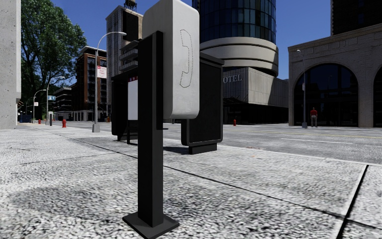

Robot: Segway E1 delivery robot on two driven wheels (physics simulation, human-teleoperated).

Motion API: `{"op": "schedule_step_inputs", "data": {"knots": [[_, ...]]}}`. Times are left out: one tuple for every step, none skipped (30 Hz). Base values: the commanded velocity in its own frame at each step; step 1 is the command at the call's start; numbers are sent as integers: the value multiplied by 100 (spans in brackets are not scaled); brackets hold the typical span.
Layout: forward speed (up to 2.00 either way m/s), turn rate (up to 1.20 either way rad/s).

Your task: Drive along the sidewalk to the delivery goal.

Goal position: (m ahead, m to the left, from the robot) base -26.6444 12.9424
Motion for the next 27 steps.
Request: {"op": "schedule_step_inputs", "data": {"knots": [[0,0],[0,0],[0,0],[0,0],[0,0],[0,0],[0,0],[0,0],[0,0],[0,0],[0,0],[0,0],[0,0],[0,0],[0,0],[0,0],[0,0],[0,0],[0,0],[0,0],[0,0],[0,0],[0,0],[0,0],[0,0],[0,0],[0,0]]}}
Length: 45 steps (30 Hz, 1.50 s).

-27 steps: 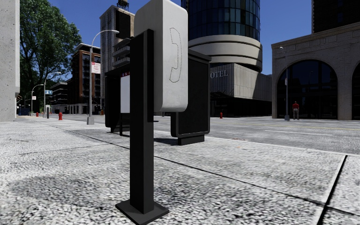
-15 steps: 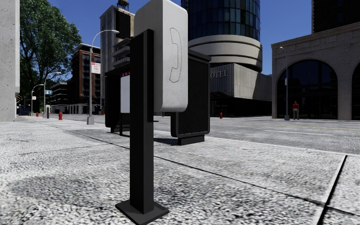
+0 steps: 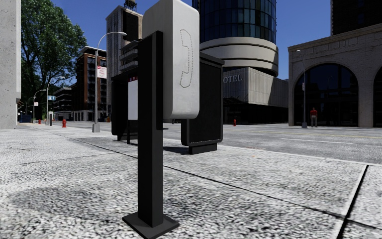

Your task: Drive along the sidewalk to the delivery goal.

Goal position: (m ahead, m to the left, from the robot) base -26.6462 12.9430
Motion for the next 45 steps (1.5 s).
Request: {"op": "schedule_step_inputs", "data": {"knots": [[0,0],[0,0],[0,0],[0,13],[-5,23],[-5,23],[-31,32],[-54,36],[-72,44],[-72,44],[-79,48],[-81,54],[-82,57],[-82,57],[-82,59],[-82,64],[-82,66],[-82,66],[-82,67],[-83,67],[-83,67],[-83,67],[-83,68],[-83,68],[-83,68],[-83,69],[-81,72],[-81,76],[-81,76],[-81,77],[-78,78],[-72,64],[-72,64],[-49,37],[0,0],[0,0],[0,0],[0,0],[0,0],[0,0],[0,0],[0,0],[0,0],[0,0],[0,0]]}}
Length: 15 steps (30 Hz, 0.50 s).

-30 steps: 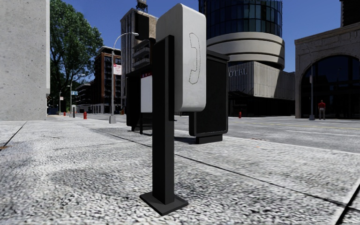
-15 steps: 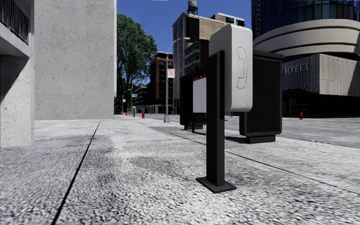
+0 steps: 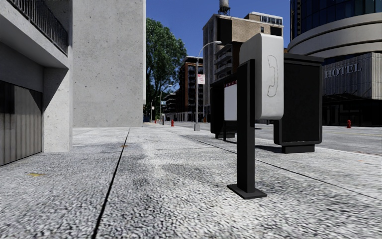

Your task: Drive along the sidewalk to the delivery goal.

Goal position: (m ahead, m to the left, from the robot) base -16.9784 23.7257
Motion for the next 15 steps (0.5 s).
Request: {"op": "schedule_step_inputs", "data": {"knots": [[0,0],[0,0],[0,0],[0,3],[171,26],[171,26],[200,43],[200,50],[200,50],[200,53],[200,54],[200,54],[200,54],[200,54],[200,54]]}}
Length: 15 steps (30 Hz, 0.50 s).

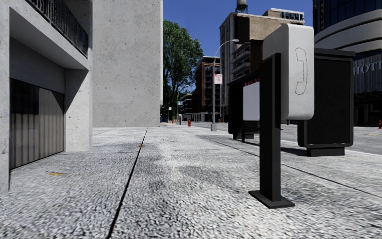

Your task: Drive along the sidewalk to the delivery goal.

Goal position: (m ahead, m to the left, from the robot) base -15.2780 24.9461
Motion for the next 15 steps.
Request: {"op": "schedule_step_inputs", "data": {"knots": [[200,54],[200,54],[200,54],[200,54],[200,54],[200,54],[200,54],[200,54],[200,54],[200,54],[200,54],[200,50],[200,50],[200,0],[200,0]]}}
